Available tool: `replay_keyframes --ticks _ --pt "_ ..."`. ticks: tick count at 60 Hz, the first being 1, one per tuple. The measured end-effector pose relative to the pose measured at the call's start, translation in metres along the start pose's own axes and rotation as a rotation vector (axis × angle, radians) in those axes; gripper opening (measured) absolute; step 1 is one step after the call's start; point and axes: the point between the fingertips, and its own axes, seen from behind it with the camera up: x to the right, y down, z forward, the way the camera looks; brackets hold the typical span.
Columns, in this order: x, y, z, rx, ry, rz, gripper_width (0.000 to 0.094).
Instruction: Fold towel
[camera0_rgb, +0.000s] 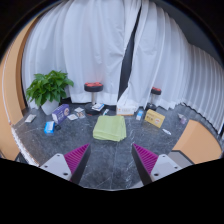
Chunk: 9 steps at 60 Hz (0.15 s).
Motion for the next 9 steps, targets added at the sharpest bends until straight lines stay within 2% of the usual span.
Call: replay_keyframes --ticks 9 --pt "-0.02 0.019 -0.046 -0.01 0.011 0.011 0.085"
